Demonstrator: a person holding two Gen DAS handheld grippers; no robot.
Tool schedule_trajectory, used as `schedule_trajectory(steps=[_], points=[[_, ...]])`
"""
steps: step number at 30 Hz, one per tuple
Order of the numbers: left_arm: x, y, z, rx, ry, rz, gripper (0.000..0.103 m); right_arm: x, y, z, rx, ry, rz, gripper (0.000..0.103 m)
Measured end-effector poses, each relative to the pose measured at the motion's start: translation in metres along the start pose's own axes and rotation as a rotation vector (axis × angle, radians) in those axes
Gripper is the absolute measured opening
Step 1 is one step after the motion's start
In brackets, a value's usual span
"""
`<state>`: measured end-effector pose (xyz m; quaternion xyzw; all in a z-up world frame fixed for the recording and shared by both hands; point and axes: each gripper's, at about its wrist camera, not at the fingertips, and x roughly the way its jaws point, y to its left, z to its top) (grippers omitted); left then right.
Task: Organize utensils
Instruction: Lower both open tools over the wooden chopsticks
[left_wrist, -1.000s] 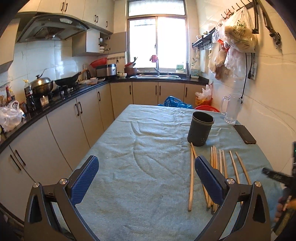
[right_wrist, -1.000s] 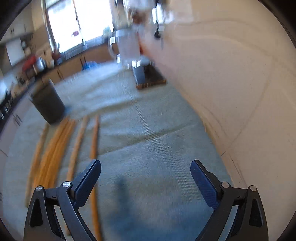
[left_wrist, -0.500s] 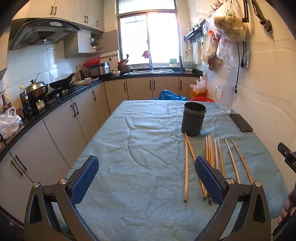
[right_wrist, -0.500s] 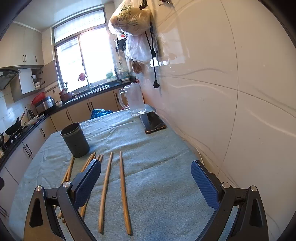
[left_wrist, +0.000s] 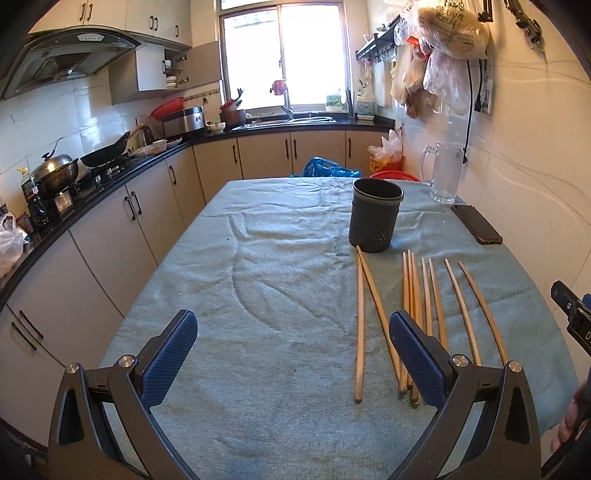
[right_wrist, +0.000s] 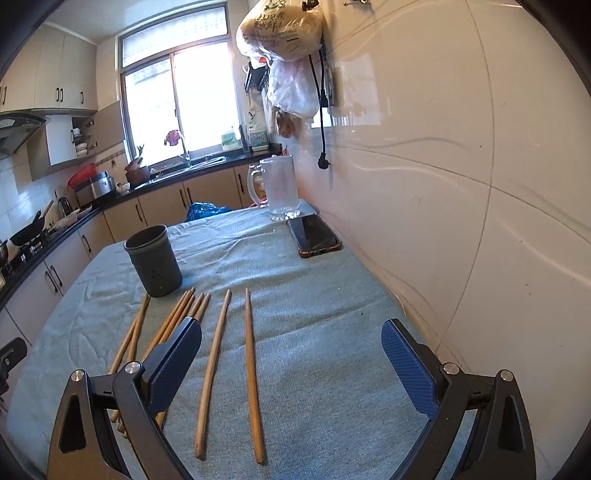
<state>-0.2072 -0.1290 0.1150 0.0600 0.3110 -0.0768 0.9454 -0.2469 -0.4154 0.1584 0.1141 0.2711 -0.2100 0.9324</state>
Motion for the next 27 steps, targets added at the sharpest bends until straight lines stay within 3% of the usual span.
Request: schedule_trajectory(steps=[18,27], points=[[0.041,-0.004,-0.003,0.004,0.084,-0.037,0.103,0.032,0.016,-0.009,-0.066,0.089,0.001,0.100],[0.069,-0.009,0.011,0.044,0.135,-0.159,0.101,0.058,0.011,0.000,-0.104,0.171,-0.002,0.100]])
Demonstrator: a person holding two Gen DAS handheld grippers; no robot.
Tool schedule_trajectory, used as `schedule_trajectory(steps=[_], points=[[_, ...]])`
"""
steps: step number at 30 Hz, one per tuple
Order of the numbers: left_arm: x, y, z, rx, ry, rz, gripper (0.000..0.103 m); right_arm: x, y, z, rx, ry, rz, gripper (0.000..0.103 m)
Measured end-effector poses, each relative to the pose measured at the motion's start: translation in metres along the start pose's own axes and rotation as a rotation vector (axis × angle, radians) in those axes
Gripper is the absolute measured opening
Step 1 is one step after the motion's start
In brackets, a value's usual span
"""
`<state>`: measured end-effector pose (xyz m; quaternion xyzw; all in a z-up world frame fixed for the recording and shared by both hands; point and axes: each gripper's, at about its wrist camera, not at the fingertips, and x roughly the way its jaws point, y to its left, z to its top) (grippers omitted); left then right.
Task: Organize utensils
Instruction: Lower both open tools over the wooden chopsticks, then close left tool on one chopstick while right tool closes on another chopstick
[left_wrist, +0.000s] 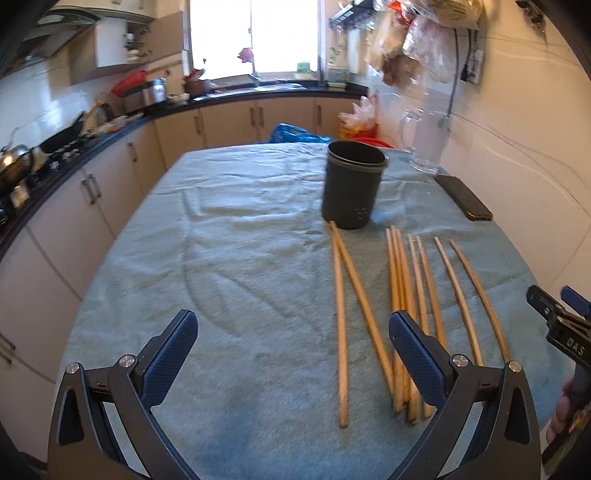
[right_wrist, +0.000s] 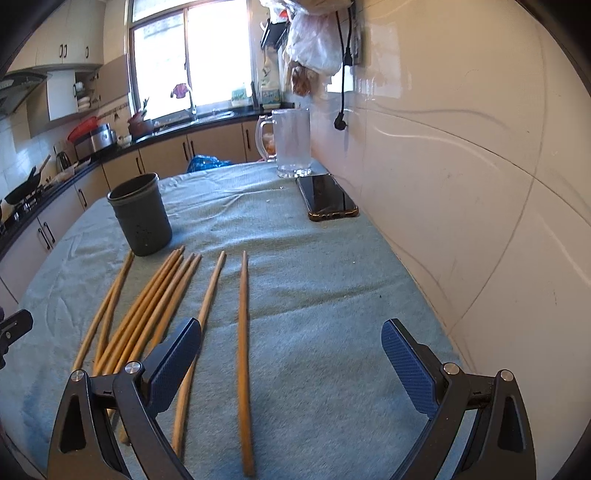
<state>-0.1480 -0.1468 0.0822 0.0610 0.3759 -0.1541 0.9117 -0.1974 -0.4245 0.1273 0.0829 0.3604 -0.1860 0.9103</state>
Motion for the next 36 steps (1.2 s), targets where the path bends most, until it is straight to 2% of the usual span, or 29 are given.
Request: schedule_trajectory(steps=[2,4,6,8,10,12,14,16,17,18,20,21,23,24,30,36], points=[[0.012,-0.004,0.008,0.026,0.025,-0.040,0.094,0.008,-0.001,0.007,-0.016,0.030,0.018,0.100],[0.029,-0.009,0.015,0.060,0.063,-0.058,0.076,0.020,-0.001,0.016,-0.032,0.078,0.060,0.100],[0.047,-0.012,0.020,0.075,0.108,-0.074,0.066,0.032,-0.001,0.022,-0.032,0.129,0.102,0.097],[0.069,-0.013,0.023,0.085,0.170,-0.097,0.061,0.045,0.000,0.025,-0.030,0.175,0.132,0.090],[0.085,-0.014,0.022,0.084,0.224,-0.126,0.050,0.058,0.001,0.028,-0.035,0.218,0.141,0.085],[0.099,-0.016,0.020,0.075,0.266,-0.165,0.048,0.065,0.006,0.029,-0.051,0.240,0.140,0.081],[0.107,-0.018,0.018,0.080,0.284,-0.165,0.034,0.069,0.011,0.029,-0.069,0.247,0.149,0.076],[0.111,-0.020,0.018,0.084,0.280,-0.136,0.010,0.074,0.019,0.029,-0.093,0.258,0.160,0.072],[0.113,-0.019,0.018,0.075,0.294,-0.138,0.007,0.077,0.021,0.030,-0.099,0.264,0.160,0.069],[0.113,-0.016,0.019,0.048,0.299,-0.144,0.007,0.081,0.024,0.029,-0.111,0.274,0.157,0.067],[0.113,-0.010,0.018,0.011,0.311,-0.149,0.007,0.090,0.029,0.028,-0.128,0.292,0.151,0.052],[0.112,-0.008,0.018,-0.002,0.316,-0.147,0.007,0.095,0.031,0.028,-0.133,0.307,0.150,0.048],[0.109,0.001,0.016,-0.035,0.332,-0.142,0.007,0.103,0.032,0.028,-0.132,0.334,0.147,0.029],[0.107,0.007,0.014,-0.055,0.343,-0.138,0.007,0.105,0.032,0.028,-0.130,0.345,0.149,0.025],[0.104,0.013,0.017,-0.022,0.392,-0.105,0.007,0.112,0.030,0.033,-0.121,0.393,0.156,0.023],[0.128,0.008,0.038,0.015,0.399,-0.082,0.012,0.127,0.035,0.048,-0.129,0.467,0.140,0.023]])
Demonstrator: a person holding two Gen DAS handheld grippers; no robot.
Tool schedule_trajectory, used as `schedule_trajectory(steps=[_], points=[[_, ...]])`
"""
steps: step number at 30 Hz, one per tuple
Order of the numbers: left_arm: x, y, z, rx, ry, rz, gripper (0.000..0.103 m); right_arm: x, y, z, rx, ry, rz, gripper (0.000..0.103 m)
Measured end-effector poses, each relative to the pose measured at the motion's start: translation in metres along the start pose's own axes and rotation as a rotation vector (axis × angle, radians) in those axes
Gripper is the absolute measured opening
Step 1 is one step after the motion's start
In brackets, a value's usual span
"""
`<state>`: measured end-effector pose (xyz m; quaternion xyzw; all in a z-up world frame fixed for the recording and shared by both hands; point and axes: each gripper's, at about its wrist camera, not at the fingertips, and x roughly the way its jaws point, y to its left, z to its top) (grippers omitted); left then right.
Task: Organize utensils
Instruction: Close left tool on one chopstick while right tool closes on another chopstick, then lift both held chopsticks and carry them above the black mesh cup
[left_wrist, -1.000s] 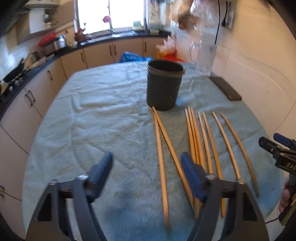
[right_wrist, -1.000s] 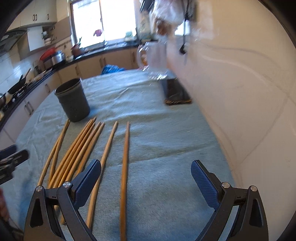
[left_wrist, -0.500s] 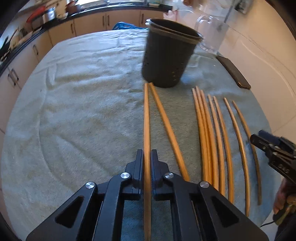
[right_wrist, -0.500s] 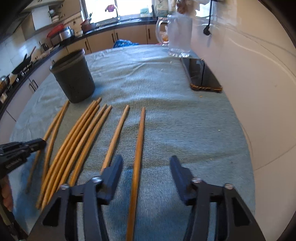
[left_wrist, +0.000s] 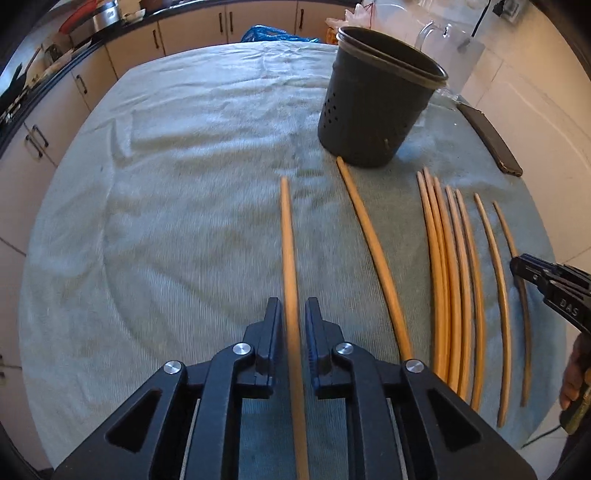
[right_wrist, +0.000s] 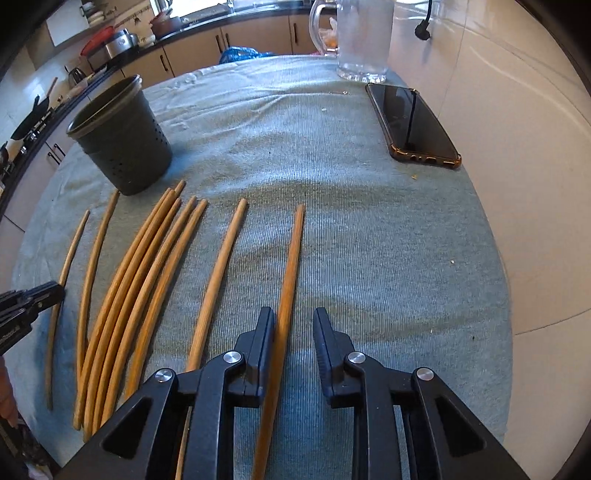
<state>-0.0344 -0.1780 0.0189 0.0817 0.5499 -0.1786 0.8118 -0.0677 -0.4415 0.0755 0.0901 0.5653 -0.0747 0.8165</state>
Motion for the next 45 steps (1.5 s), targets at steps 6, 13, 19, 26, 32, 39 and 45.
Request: schedule_trajectory(steps=[6,13,19,26,32,39,45], points=[[0.012,-0.004,0.028,0.025,-0.010,0.016,0.012,0.013,0.005,0.027,-0.037,0.053,-0.048,0.023],[0.006,0.001,0.025,0.014,-0.051,-0.006,0.006,0.016,0.006,0.035,-0.037,0.034,-0.023,0.007],[-0.060,0.003,0.000,0.047,-0.214,0.005,0.006,-0.022,-0.003,0.027,0.023,-0.103,0.085,0.007],[-0.143,-0.004,-0.035,0.098,-0.428,-0.009,0.006,-0.100,0.011,-0.003,-0.004,-0.304,0.136,0.007],[-0.182,-0.014,-0.060,0.111,-0.545,-0.009,0.006,-0.147,0.033,-0.025,-0.052,-0.434,0.132,0.007],[-0.210,-0.018,-0.058,0.108,-0.612,-0.054,0.006,-0.186,0.048,-0.025,-0.086,-0.531,0.142,0.007],[-0.234,-0.019,-0.015,0.100,-0.663,-0.099,0.006,-0.212,0.064,0.007,-0.109,-0.605,0.163,0.007]])
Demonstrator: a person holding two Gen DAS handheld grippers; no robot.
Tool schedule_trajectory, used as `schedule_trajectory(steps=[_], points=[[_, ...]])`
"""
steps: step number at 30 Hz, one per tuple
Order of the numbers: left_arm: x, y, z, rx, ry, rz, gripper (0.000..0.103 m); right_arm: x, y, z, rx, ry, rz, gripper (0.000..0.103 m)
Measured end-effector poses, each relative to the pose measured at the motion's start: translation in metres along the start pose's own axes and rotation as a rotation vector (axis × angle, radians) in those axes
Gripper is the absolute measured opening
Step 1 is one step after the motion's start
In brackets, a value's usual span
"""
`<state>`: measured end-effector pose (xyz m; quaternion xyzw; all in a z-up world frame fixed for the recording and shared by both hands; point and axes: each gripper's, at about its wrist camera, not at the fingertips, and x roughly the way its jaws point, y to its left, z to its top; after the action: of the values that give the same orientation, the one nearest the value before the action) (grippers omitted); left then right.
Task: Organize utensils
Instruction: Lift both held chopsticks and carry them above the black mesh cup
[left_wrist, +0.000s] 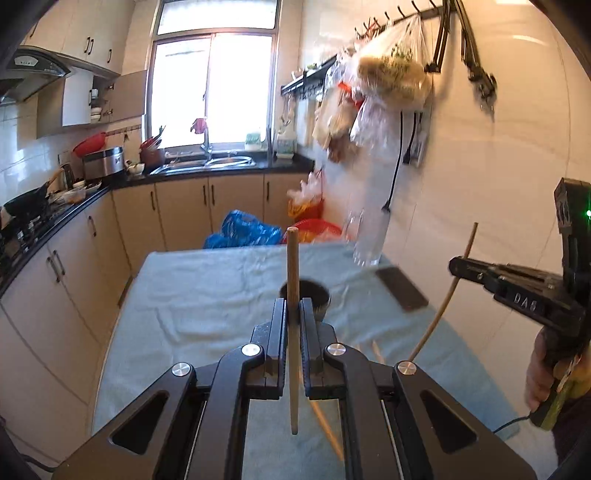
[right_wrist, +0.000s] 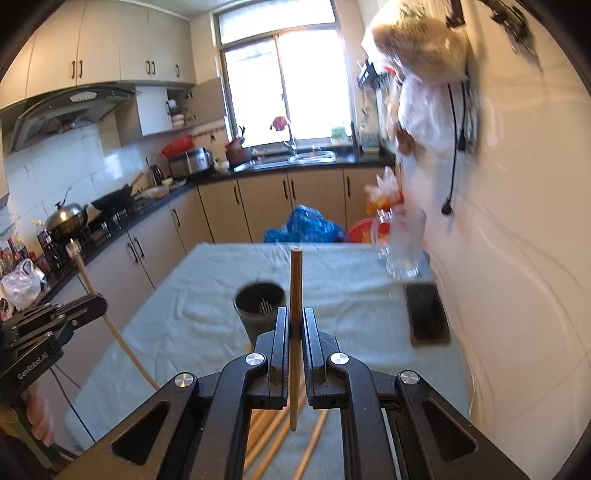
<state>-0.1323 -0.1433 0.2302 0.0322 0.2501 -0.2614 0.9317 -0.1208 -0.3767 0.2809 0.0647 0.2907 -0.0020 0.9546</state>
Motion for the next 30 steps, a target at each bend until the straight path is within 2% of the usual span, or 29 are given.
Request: schedule_trajectory(steps=[8,11,15,19,23,27,29,30], points=[[0.042,0.001,0.080,-0.018,-0.045,-0.003,0.006,0.022,0.019,0.068,0.007,-0.107,0.031,0.007],[0.062,0.004,0.102,-0.046,-0.054,-0.021,0.006,0.036,0.024,0.087,0.030,-0.137,0.044,0.007],[0.099,0.003,0.123,-0.054,-0.044,-0.003,0.006,0.060,0.026,0.102,0.055,-0.155,0.042,0.007],[0.150,0.005,0.118,-0.071,0.056,0.001,0.006,0.099,0.022,0.104,0.066,-0.095,0.024,0.007],[0.190,0.011,0.097,-0.097,0.157,0.013,0.006,0.150,0.009,0.090,0.099,0.035,0.022,0.007],[0.204,0.014,0.083,-0.095,0.187,0.022,0.006,0.183,-0.006,0.073,0.128,0.116,0.018,0.007],[0.204,0.012,0.081,-0.080,0.178,0.032,0.011,0.193,-0.013,0.067,0.147,0.133,0.017,0.009],[0.202,0.013,0.079,-0.074,0.171,0.042,0.021,0.198,-0.016,0.066,0.162,0.140,0.018,0.009]])
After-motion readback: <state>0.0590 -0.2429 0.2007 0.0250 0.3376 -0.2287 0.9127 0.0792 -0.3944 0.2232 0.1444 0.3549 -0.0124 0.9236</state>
